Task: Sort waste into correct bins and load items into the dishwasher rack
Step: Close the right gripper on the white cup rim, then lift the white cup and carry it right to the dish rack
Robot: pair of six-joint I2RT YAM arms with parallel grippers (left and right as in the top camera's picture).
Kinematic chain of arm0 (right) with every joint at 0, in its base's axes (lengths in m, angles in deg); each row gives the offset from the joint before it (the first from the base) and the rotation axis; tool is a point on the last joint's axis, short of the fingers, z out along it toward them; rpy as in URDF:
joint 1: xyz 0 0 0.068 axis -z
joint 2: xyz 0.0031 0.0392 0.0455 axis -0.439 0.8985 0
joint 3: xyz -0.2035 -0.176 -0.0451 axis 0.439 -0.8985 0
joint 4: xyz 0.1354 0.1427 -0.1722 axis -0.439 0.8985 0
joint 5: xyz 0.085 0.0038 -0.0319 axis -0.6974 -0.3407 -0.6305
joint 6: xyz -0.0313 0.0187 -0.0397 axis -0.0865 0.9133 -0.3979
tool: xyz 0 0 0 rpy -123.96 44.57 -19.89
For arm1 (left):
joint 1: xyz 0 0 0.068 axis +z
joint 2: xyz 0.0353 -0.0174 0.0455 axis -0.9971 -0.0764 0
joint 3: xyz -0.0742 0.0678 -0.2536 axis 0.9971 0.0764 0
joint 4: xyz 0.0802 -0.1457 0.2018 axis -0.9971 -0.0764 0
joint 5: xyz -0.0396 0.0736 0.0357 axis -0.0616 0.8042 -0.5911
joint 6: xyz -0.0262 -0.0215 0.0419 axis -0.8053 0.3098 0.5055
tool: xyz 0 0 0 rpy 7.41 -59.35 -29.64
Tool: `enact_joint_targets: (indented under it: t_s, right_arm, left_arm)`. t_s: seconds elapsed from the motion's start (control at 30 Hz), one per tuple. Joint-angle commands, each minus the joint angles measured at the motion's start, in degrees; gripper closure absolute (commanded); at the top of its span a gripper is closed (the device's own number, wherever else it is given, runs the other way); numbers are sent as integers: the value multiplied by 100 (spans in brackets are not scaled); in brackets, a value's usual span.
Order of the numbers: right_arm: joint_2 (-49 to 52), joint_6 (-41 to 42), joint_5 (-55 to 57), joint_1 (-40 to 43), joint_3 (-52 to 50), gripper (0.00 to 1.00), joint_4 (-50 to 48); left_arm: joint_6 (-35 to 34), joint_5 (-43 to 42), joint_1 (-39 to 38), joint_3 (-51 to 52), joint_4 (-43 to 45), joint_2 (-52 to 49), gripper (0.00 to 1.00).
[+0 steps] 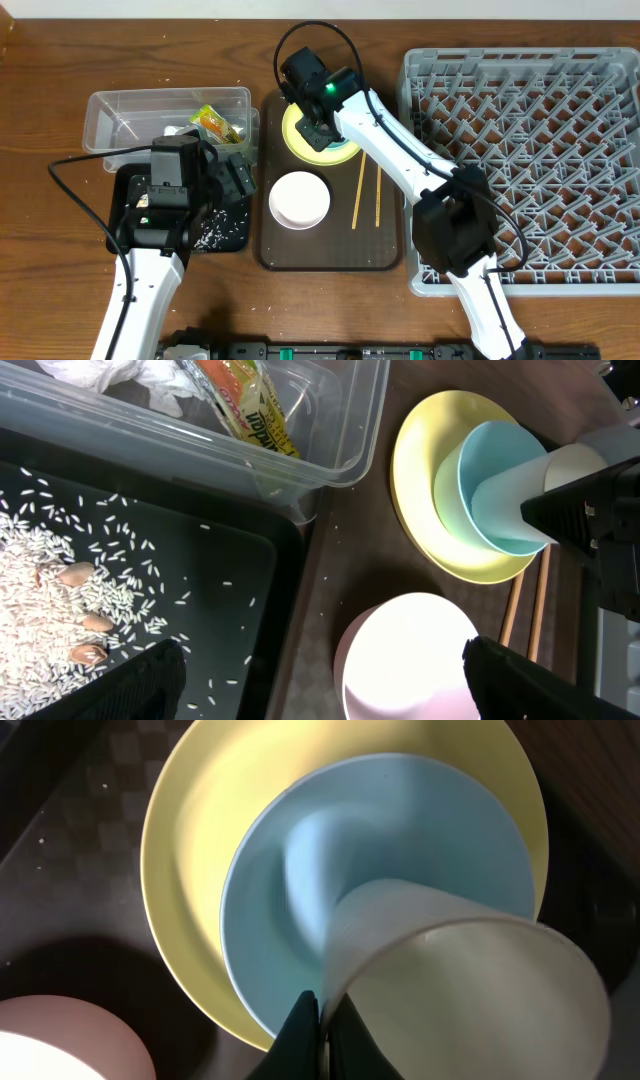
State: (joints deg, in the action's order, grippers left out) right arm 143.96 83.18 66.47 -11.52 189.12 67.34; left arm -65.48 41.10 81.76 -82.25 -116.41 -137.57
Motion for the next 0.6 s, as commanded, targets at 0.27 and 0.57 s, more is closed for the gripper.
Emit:
enact_joint_targets:
  t_s: [0.27,0.57]
  right_arm:
    - [63,-2,195,-35,-35,98,136]
    - [-173,-2,223,-13,181,99,107]
  left_arm:
    - [37,74,-9,-146,13,-35,9]
    - [37,74,-9,-149,13,-35,8]
